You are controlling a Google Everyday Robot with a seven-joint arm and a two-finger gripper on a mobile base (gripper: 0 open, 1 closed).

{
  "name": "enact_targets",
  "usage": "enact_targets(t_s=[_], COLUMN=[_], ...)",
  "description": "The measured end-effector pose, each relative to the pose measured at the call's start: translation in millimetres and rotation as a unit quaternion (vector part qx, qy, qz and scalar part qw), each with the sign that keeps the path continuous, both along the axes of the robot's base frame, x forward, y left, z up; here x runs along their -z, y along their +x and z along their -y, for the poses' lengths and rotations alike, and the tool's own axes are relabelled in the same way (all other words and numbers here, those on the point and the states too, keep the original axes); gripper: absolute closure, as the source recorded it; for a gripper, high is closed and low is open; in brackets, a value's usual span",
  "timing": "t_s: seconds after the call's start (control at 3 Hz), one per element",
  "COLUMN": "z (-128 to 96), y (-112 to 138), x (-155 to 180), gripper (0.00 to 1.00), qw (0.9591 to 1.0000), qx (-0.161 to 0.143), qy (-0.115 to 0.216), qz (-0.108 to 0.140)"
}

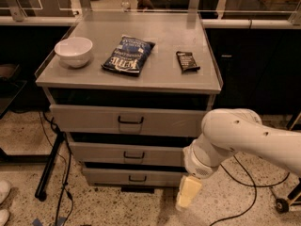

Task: Open middle drawer

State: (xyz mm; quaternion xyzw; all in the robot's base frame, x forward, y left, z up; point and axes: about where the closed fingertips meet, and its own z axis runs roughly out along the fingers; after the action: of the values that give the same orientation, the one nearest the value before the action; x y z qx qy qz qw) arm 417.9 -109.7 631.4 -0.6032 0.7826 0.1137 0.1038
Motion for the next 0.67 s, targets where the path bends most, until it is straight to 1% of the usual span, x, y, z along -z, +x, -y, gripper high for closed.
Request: enact_targets(t_s=[0.33,0.67], z=[-0.4,-7.8], y=[0.4,0.3], x=[0.8,19.9], gripper=[0.0,0.0], qw=[1.0,0.9999], qx=[0.0,-0.002], qy=[0.0,0.011], qz=[-0.001,-0.012])
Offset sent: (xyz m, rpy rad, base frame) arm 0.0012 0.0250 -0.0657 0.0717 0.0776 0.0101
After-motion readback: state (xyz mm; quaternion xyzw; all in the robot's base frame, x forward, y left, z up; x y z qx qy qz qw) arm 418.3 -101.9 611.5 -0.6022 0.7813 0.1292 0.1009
